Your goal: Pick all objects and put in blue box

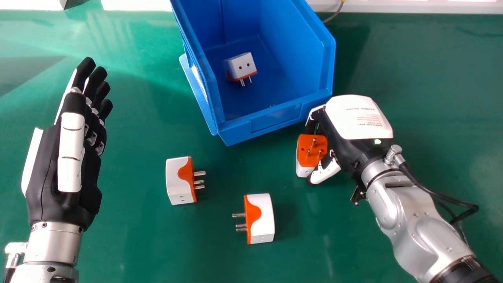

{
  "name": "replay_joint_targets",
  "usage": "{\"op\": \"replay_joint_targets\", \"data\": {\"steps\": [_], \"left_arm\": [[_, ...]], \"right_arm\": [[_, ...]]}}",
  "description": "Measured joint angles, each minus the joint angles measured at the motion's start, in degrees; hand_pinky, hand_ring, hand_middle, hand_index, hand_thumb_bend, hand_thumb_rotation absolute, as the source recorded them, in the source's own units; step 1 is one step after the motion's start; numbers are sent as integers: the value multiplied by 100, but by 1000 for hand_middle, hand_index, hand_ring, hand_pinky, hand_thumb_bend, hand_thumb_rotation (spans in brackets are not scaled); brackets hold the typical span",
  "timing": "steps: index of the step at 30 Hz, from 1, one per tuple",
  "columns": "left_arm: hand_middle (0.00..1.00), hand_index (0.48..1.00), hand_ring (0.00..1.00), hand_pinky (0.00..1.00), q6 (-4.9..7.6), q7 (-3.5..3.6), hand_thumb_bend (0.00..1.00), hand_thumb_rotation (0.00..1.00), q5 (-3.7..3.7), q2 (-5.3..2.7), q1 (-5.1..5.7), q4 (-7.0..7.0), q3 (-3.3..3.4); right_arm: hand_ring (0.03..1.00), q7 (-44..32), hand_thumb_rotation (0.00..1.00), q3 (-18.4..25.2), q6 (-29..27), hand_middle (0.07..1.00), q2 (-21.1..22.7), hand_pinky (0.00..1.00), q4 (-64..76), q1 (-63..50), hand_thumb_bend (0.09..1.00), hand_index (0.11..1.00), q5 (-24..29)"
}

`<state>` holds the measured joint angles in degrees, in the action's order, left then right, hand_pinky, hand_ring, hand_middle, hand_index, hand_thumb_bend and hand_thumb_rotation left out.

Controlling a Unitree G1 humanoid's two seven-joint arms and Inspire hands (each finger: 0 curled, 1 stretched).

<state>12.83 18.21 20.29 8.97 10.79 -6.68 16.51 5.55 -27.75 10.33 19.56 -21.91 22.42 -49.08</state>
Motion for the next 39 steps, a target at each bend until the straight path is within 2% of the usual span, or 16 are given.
{"op": "replay_joint_targets", "data": {"steps": [3, 6, 13, 26, 39], "left_arm": [[967, 951, 983, 1000, -20, -18, 712, 891, -1, 0, 0, -3, 0], [967, 951, 983, 1000, -84, -68, 712, 891, 0, -1, 0, -40, -12], [965, 951, 981, 1000, -96, -79, 712, 888, -6, -1, -10, -65, -45], [965, 956, 979, 1000, -90, -62, 717, 883, -3, -1, -43, -38, -42], [959, 952, 972, 999, -90, -60, 717, 882, -2, 0, -61, -17, -41]], "right_arm": [[397, -52, 0, 29, 59, 514, 3, 318, 125, -75, 511, 516, 9], [397, -178, 0, 48, 94, 514, 21, 318, 281, -143, 511, 516, 16], [390, -563, 0, 57, 283, 507, 125, 310, 930, -490, 508, 529, -19], [383, -1331, 0, 262, 407, 497, 366, 297, 1967, -1071, 505, 539, 0], [375, -1563, 0, 438, 401, 490, 403, 284, 2611, -1564, 504, 543, 30]]}}
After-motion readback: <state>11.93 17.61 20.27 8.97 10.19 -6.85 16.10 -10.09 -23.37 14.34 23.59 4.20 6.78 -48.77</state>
